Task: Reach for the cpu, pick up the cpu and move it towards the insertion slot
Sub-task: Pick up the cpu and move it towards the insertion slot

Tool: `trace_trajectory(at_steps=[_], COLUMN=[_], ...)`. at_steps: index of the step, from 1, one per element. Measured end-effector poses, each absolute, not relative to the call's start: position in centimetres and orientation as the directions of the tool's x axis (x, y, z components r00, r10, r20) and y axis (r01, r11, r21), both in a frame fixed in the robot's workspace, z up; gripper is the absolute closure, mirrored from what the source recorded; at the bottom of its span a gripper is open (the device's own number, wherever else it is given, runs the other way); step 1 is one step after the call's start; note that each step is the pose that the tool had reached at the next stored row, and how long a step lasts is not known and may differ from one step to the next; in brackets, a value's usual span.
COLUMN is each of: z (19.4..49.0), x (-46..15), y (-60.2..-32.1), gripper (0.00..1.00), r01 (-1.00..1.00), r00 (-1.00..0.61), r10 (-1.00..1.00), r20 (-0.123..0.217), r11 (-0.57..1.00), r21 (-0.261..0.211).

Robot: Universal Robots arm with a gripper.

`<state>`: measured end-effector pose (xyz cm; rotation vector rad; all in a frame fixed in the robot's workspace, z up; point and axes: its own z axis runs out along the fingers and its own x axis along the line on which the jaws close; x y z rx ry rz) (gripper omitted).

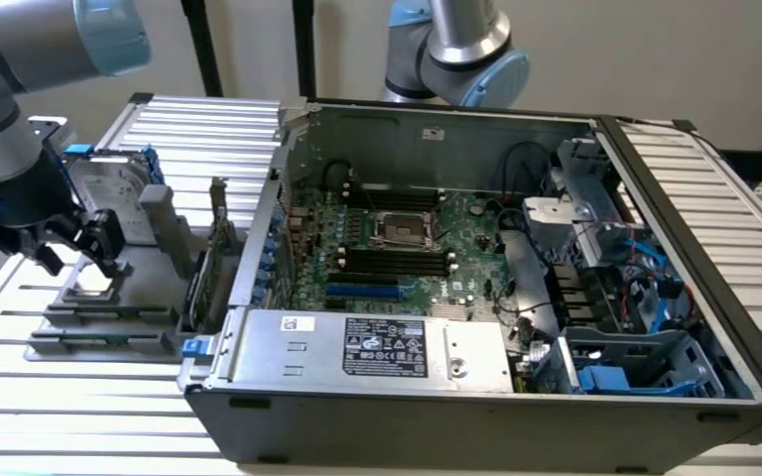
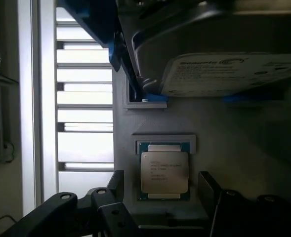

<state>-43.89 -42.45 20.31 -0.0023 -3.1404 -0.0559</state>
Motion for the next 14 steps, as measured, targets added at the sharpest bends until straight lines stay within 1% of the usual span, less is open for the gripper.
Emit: trace_trajectory(at_steps=[14], z=[19.43], x=[-43.74], y=[-42.24], gripper=[0.29], r01=[0.001], r00=[-1.0], r10=[0.001], r20=[0.001], r11=[0.999], r21=[0.032])
